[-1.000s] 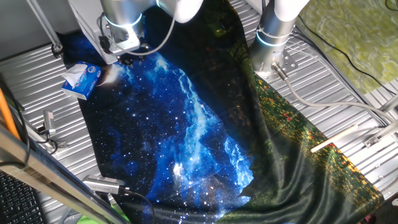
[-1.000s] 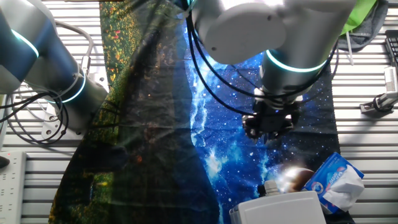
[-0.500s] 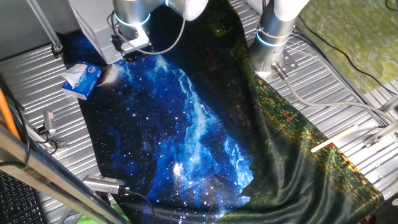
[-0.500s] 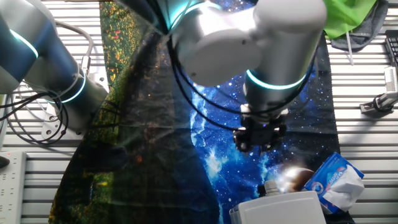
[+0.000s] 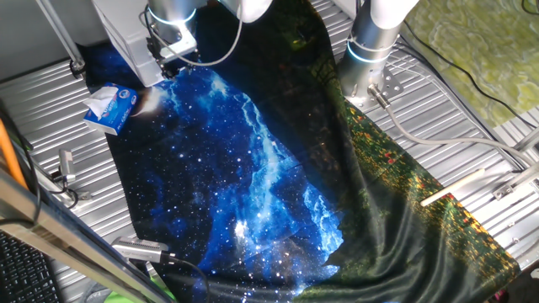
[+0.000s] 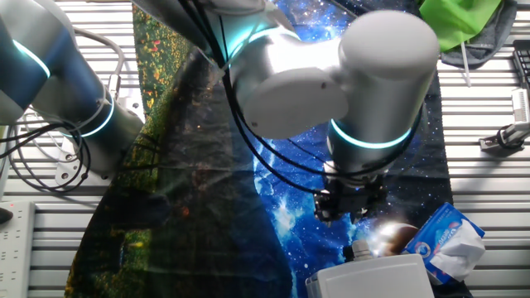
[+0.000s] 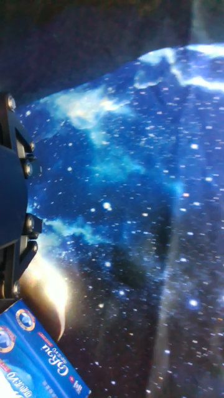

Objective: Grasp the handle and open the drawer

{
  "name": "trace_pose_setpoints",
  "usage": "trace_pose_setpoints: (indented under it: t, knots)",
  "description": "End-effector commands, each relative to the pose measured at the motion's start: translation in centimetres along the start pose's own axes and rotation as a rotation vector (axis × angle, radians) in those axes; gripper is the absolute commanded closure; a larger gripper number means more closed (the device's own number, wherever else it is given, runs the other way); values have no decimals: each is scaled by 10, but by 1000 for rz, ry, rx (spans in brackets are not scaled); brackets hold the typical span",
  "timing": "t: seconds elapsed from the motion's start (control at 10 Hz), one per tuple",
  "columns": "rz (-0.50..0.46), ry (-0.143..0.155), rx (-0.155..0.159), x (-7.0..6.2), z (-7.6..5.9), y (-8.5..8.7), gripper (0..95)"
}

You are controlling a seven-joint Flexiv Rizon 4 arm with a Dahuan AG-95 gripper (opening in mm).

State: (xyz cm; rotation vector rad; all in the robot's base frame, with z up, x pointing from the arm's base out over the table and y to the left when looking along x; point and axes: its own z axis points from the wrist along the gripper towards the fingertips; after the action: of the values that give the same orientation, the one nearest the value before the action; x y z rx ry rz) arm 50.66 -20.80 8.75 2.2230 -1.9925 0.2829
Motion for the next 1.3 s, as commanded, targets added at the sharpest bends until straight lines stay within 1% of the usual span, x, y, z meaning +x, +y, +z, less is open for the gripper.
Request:
trace_pose_setpoints:
  t: [0.1, 0.6, 0.7, 0.8, 0.9, 1.0, 1.2, 1.3]
  knots:
    - [-24, 1, 6, 8, 3, 0, 570]
    - [-66, -2, 13, 26, 11, 2, 570]
    - [-70, 0, 13, 27, 11, 2, 570]
    - [-75, 14, 10, 27, 11, 2, 570]
    - [-75, 19, 8, 27, 11, 2, 570]
    - [-82, 32, 2, 27, 12, 2, 570]
    - [-86, 38, 1, 26, 13, 2, 570]
    - [-89, 49, 1, 26, 13, 2, 570]
